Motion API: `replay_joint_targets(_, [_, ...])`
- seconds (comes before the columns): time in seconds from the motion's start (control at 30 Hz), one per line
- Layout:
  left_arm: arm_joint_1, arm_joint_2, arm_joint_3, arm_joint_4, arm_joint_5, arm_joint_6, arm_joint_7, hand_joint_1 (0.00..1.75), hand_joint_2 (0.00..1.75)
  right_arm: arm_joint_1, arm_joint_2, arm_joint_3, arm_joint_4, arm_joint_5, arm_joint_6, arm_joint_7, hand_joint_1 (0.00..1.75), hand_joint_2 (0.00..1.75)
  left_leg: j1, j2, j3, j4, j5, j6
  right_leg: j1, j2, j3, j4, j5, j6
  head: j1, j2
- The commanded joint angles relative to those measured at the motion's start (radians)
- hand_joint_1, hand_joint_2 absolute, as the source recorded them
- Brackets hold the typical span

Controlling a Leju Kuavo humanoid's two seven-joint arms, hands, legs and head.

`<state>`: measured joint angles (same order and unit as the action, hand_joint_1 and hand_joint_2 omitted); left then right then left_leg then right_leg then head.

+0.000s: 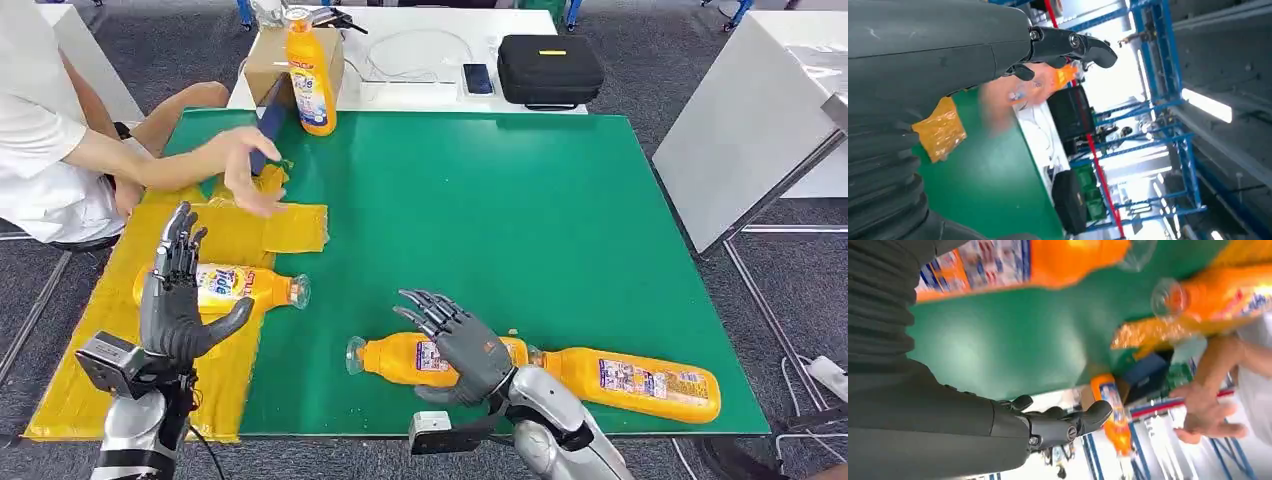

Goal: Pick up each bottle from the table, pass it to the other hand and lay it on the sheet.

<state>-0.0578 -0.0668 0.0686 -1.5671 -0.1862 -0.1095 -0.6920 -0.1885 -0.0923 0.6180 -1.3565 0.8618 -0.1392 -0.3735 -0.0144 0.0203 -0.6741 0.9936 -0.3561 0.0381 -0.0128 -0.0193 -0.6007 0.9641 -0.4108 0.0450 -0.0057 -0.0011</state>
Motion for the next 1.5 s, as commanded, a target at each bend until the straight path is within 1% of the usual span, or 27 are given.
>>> replay_joint_targets(0.03, [-0.016,-0.035,0.052,-0.01,0.002,-0.007,0.005,0.0,1.75,-0.024,-0.028,0.052,0.096,-0.001,0.008,-0.003,0.0,1.75,0.001,-0.001,0.005,0.0,-0.003,-0.003,0.001,0.002,0.005,0.0,-0.002,-0.002,0.0,0.0])
replay_joint_targets(0.1, [-0.016,-0.035,0.052,-0.01,0.002,-0.007,0.005,0.0,1.75,-0.024,-0.028,0.052,0.096,-0.001,0.008,-0.003,0.0,1.75,0.001,0.0,0.003,0.0,-0.001,-0.002,0.001,0.001,0.004,-0.001,0.0,-0.001,0.0,0.0])
replay_joint_targets(0.13, [-0.016,-0.035,0.052,-0.01,0.002,-0.007,0.005,0.0,1.75,-0.024,-0.028,0.052,0.096,-0.001,0.008,-0.003,0.0,1.75,0.002,-0.001,0.006,0.001,-0.003,-0.003,0.001,0.001,0.007,0.0,-0.002,-0.002,0.0,0.0])
replay_joint_targets(0.2, [-0.019,-0.038,0.058,-0.007,0.014,-0.01,0.008,0.0,1.75,-0.029,-0.027,0.058,0.104,0.0,0.021,-0.002,0.0,1.75,0.001,-0.001,0.002,0.0,-0.001,-0.002,0.0,0.001,0.004,-0.001,0.0,-0.001,0.0,0.0])
replay_joint_targets(0.23, [-0.03,-0.037,0.064,0.004,0.031,-0.022,0.017,0.0,1.75,-0.033,-0.026,0.067,0.122,-0.003,0.039,-0.004,0.0,1.75,0.002,-0.001,0.006,0.001,-0.003,-0.003,0.001,0.002,0.008,0.0,-0.002,-0.002,0.0,0.0])
replay_joint_targets(0.33, [-0.042,-0.037,0.073,0.01,0.063,-0.046,0.02,0.0,1.75,-0.033,-0.019,0.077,0.147,-0.008,0.048,-0.008,0.0,1.75,0.002,-0.001,0.005,0.001,-0.002,-0.003,0.001,0.002,0.009,0.0,-0.001,-0.002,0.0,0.0])
replay_joint_targets(0.37, [-0.043,-0.039,0.076,0.009,0.064,-0.048,0.02,0.0,1.75,-0.037,-0.016,0.084,0.167,0.012,0.03,0.01,0.0,1.75,0.001,-0.001,0.003,0.0,-0.001,-0.002,0.001,0.001,0.007,-0.001,0.0,-0.001,0.0,0.0])
replay_joint_targets(0.4, [-0.04,-0.038,0.078,0.007,0.064,-0.05,0.021,0.0,1.75,-0.036,-0.015,0.084,0.176,0.033,0.01,0.029,0.0,1.75,0.002,-0.001,0.005,0.001,-0.002,-0.003,0.001,0.002,0.009,0.0,-0.001,-0.002,0.0,0.0])
replay_joint_targets(0.43, [-0.035,-0.036,0.079,0.004,0.064,-0.051,0.021,0.0,1.75,-0.033,-0.014,0.081,0.182,0.049,-0.006,0.043,0.0,1.75,0.001,0.0,0.003,0.0,-0.001,-0.002,0.001,0.001,0.006,-0.001,0.0,-0.001,0.0,0.0])
replay_joint_targets(0.47, [-0.029,-0.035,0.087,-0.001,0.065,-0.049,0.024,0.0,1.75,-0.028,-0.016,0.077,0.186,0.073,-0.025,0.063,0.0,1.75,0.002,-0.001,0.005,0.001,-0.002,-0.003,0.001,0.002,0.007,0.0,-0.001,-0.002,0.0,0.0])
replay_joint_targets(0.57, [-0.02,-0.038,0.103,-0.013,0.08,-0.055,0.025,0.0,1.75,-0.024,-0.025,0.066,0.198,0.102,-0.032,0.091,0.0,1.75,0.001,0.0,0.004,0.0,-0.002,-0.003,0.001,0.002,0.005,-0.001,-0.001,-0.002,0.0,0.0])
replay_joint_targets(0.63, [-0.015,-0.043,0.109,-0.019,0.083,-0.064,0.026,0.0,1.75,-0.026,-0.017,0.055,0.225,0.153,-0.054,0.138,0.0,1.75,0.002,0.0,0.005,0.0,-0.003,-0.003,0.001,0.002,0.007,-0.001,-0.001,-0.002,0.0,0.0])
replay_joint_targets(0.67, [-0.014,-0.044,0.108,-0.019,0.083,-0.064,0.026,0.0,1.75,-0.026,-0.013,0.047,0.239,0.172,-0.061,0.151,0.0,1.75,0.001,0.0,0.004,0.0,-0.001,-0.002,0.0,0.001,0.005,-0.001,-0.001,-0.001,0.0,0.0])
replay_joint_targets(0.7, [-0.013,-0.044,0.107,-0.019,0.084,-0.066,0.026,0.0,1.75,-0.026,-0.011,0.043,0.245,0.181,-0.064,0.158,0.0,1.75,0.002,-0.001,0.006,0.001,-0.003,-0.004,0.001,0.002,0.008,0.0,-0.002,-0.002,0.0,0.0])
replay_joint_targets(0.87, [-0.012,-0.045,0.103,-0.015,0.084,-0.071,0.026,0.0,1.75,-0.026,-0.008,0.033,0.271,0.199,-0.066,0.168,0.0,1.75,0.001,-0.001,0.003,0.0,-0.001,-0.002,0.0,0.001,0.005,-0.001,0.0,-0.001,0.0,0.0])
replay_joint_targets(0.9, [-0.012,-0.045,0.103,-0.015,0.084,-0.071,0.026,0.0,1.75,-0.026,-0.008,0.033,0.271,0.199,-0.066,0.168,0.0,1.75,0.001,-0.001,0.005,0.001,-0.003,-0.003,0.001,0.002,0.007,0.0,-0.002,-0.002,0.0,0.0])
replay_joint_targets(0.97, [-0.012,-0.045,0.103,-0.015,0.084,-0.071,0.026,0.0,1.75,-0.026,-0.008,0.033,0.271,0.199,-0.066,0.168,0.0,1.75,0.001,0.0,0.003,0.0,-0.002,-0.002,0.001,0.001,0.006,0.0,-0.001,-0.001,0.0,0.0])
replay_joint_targets(1.0, [-0.012,-0.045,0.103,-0.015,0.084,-0.071,0.026,0.0,1.75,-0.026,-0.008,0.033,0.271,0.199,-0.066,0.168,0.0,1.75,0.001,-0.001,0.006,0.001,-0.003,-0.003,0.0,0.002,0.008,0.0,-0.002,-0.002,0.0,0.0])
replay_joint_targets(1.07, [-0.012,-0.045,0.103,-0.015,0.084,-0.071,0.026,0.0,1.75,-0.026,-0.008,0.033,0.271,0.199,-0.066,0.168,0.0,1.75,0.001,-0.001,0.003,0.0,-0.001,-0.002,0.001,0.001,0.006,0.0,-0.001,-0.001,0.0,0.0])
replay_joint_targets(1.1, [-0.014,-0.044,0.102,-0.013,0.084,-0.073,0.026,0.0,1.75,-0.027,-0.007,0.028,0.276,0.203,-0.063,0.174,0.0,1.75,0.001,-0.001,0.005,0.001,-0.003,-0.003,0.001,0.002,0.008,0.0,-0.002,-0.002,0.0,0.0])
replay_joint_targets(1.17, [-0.015,-0.043,0.101,-0.013,0.086,-0.078,0.027,0.0,1.75,-0.032,-0.002,0.016,0.298,0.232,-0.074,0.197,0.0,1.75,0.001,-0.001,0.002,0.0,-0.001,-0.002,0.0,0.001,0.003,-0.001,0.0,-0.001,0.0,0.0])
replay_joint_targets(1.2, [-0.013,-0.044,0.105,-0.014,0.089,-0.079,0.029,0.0,1.75,-0.035,0.003,0.011,0.312,0.25,-0.081,0.208,0.0,1.75,0.001,-0.001,0.005,0.0,-0.002,-0.003,0.001,0.002,0.006,0.0,-0.001,-0.002,0.0,0.0])
replay_joint_targets(1.27, [-0.01,-0.045,0.114,-0.016,0.094,-0.078,0.031,0.0,1.75,-0.038,0.008,0.007,0.324,0.278,-0.103,0.233,0.0,1.75,0.001,0.0,0.003,0.0,-0.001,-0.002,0.001,0.001,0.003,-0.001,0.0,-0.001,0.0,0.0])
replay_joint_targets(1.3, [-0.009,-0.045,0.117,-0.016,0.094,-0.079,0.032,0.0,1.75,-0.039,0.012,0.002,0.327,0.283,-0.104,0.238,0.0,1.75,0.001,0.0,0.005,0.0,-0.002,-0.003,0.001,0.002,0.006,0.0,-0.001,-0.002,0.0,0.0])
replay_joint_targets(1.37, [-0.008,-0.049,0.122,-0.014,0.095,-0.086,0.032,0.0,1.75,-0.039,0.014,-0.009,0.327,0.302,-0.104,0.254,0.0,1.75,0.001,0.0,0.004,0.0,-0.001,-0.002,0.0,0.001,0.004,-0.001,0.0,-0.001,0.0,0.0])
replay_joint_targets(1.43, [0.0,-0.055,0.125,-0.021,0.097,-0.087,0.034,0.0,1.75,-0.04,0.015,-0.011,0.331,0.35,-0.109,0.305,0.0,1.75,0.001,-0.001,0.004,0.0,-0.001,-0.002,0.001,0.001,0.004,-0.001,-0.001,-0.001,0.0,0.0])
replay_joint_targets(1.5, [0.004,-0.058,0.126,-0.025,0.097,-0.087,0.035,0.0,1.75,-0.042,0.016,-0.016,0.34,0.36,-0.101,0.316,0.0,1.75,0.001,-0.001,0.004,0.0,-0.001,-0.002,0.0,0.001,0.005,-0.001,-0.001,-0.001,0.0,0.0])
